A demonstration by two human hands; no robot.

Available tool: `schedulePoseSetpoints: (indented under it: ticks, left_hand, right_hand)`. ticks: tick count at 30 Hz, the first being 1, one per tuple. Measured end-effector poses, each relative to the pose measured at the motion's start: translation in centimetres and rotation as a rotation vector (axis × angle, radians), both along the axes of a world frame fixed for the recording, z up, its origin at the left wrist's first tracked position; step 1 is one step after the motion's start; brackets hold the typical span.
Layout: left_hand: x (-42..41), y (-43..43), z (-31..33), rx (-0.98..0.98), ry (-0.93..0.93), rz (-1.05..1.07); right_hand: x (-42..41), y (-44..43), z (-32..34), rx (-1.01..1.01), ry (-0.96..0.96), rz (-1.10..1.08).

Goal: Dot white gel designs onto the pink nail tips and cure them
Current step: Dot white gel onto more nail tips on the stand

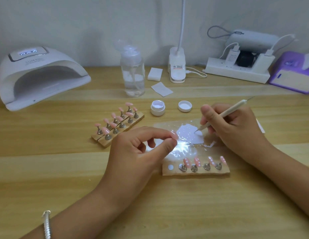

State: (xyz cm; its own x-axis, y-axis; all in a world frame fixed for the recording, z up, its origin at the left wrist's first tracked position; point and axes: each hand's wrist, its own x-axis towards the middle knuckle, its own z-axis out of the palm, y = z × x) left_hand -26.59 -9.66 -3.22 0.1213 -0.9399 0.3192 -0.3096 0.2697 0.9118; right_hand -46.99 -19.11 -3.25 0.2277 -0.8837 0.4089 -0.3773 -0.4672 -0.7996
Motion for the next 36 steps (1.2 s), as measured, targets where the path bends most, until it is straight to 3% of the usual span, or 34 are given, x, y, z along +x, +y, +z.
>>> schedulePoseSetpoints:
  ticks: [31,36]
  left_hand:
    - [0.20,-0.22,-0.24,0.038,-0.028,-0.045]
    - [0.18,-0.22,-0.35,0.016,-0.037,-0.078]
  right_hand:
    - [0.04,0.01,-0.03,0.030,0.002,0.045]
    - [-0.15,0.11,0.01,-0.060,-0.048,-0.016]
